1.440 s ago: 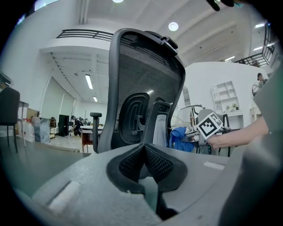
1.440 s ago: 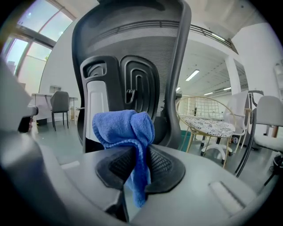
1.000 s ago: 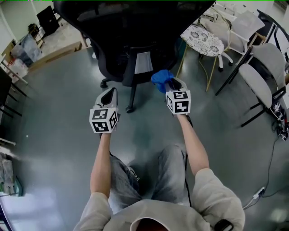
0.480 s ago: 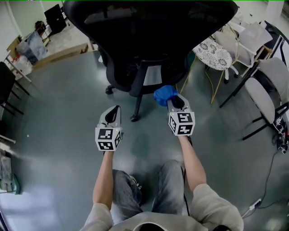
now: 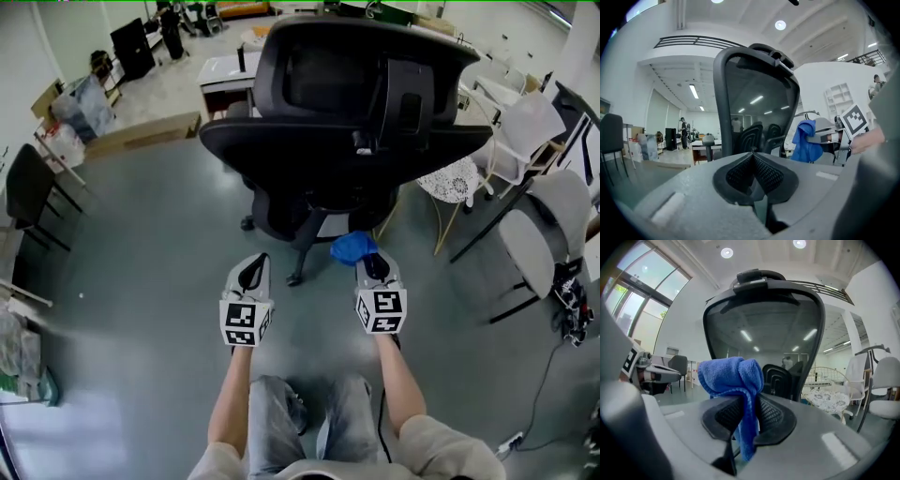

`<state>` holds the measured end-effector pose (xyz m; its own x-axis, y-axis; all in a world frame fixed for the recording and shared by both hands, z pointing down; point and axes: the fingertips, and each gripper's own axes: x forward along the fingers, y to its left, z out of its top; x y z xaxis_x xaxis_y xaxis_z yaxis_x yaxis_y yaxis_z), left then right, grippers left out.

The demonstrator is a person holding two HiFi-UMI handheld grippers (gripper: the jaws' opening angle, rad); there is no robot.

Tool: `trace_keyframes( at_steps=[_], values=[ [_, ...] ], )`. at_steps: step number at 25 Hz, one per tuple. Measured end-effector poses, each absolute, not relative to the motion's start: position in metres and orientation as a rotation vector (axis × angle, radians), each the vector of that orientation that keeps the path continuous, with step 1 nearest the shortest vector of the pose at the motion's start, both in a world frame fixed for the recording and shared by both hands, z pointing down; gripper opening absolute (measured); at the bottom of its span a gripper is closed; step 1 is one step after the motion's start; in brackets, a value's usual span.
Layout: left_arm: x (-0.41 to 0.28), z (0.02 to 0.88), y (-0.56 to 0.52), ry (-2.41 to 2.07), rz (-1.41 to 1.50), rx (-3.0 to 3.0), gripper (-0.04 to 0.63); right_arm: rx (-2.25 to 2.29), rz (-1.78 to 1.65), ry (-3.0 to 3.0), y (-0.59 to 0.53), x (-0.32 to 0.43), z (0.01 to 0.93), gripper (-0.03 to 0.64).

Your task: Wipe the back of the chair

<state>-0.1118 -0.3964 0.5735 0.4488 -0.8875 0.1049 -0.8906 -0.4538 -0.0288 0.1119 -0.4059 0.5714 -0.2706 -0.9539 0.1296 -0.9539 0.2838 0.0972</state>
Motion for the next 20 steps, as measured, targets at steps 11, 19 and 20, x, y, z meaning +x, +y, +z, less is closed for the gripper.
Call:
trace_keyframes(
  at_steps=[11,19,20],
  values=[
    [-0.124,0.403,-0.344,-1.610,0.189,2.518,0.005,1.758,0.067,-2.329,-0.360,0.105,0.383,0.067],
    [-0.132,0.288,-0.306,-1.616,0.176,2.478,0.005,1.766,0.119,-2.306,-0.319,0.110,0.271,0.066],
    [-0.132,0.275,-0.301,-1.615,0.172,2.479,0.005,1.770,0.117,-2.305,-0.314,0.111,0.258,0.066]
  ],
)
